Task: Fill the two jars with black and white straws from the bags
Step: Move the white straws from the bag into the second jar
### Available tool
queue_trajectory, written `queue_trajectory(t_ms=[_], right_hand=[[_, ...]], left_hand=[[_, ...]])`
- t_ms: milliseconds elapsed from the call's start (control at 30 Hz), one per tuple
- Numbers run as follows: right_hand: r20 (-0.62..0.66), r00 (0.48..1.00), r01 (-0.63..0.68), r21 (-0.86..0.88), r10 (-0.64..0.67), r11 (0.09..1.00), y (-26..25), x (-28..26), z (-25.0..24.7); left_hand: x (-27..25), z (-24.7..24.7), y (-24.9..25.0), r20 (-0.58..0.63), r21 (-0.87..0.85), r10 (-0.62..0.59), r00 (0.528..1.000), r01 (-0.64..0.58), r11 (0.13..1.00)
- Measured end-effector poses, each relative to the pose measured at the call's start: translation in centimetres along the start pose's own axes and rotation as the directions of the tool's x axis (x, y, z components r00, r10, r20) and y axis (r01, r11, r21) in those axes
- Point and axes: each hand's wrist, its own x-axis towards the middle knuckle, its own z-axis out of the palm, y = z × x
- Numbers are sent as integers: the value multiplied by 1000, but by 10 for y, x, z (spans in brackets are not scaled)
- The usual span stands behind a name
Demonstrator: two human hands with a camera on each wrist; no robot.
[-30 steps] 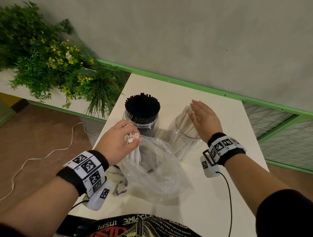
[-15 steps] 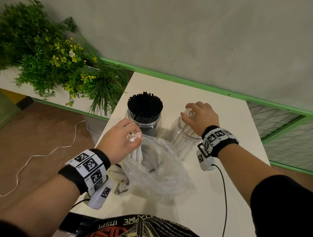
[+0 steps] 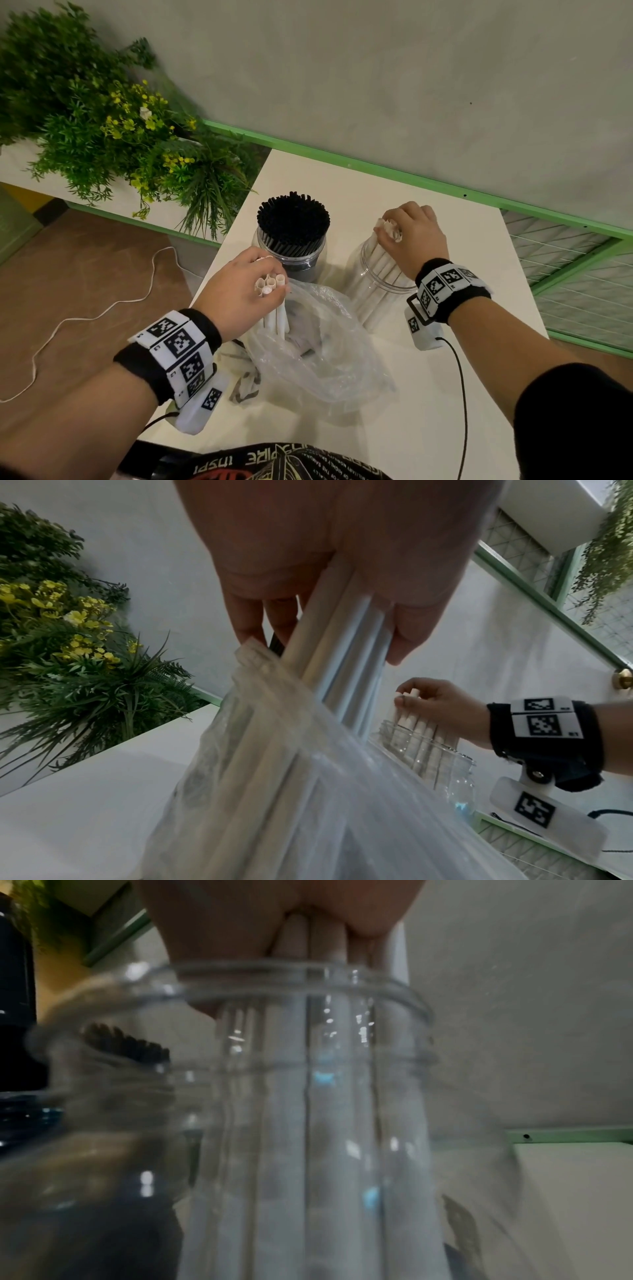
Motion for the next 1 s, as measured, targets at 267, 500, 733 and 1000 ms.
queue_trajectory(t_ms=[267, 500, 733, 1000], right_hand=[[-102, 993, -48, 80, 56, 996, -23, -7, -24], [396, 917, -281, 717, -41, 637, -104, -73, -30], [508, 854, -330, 696, -113, 637, -138, -85, 15], [418, 904, -317, 795, -87, 517, -155, -78, 21]], left_hand=[[2, -3, -1, 2, 7, 17, 1000, -17, 1000], [3, -6, -2, -5, -15, 47, 999, -47, 999], [3, -4, 2, 14, -65, 100, 995, -99, 993], [0, -5, 8, 6, -154, 7, 1000, -6, 988]])
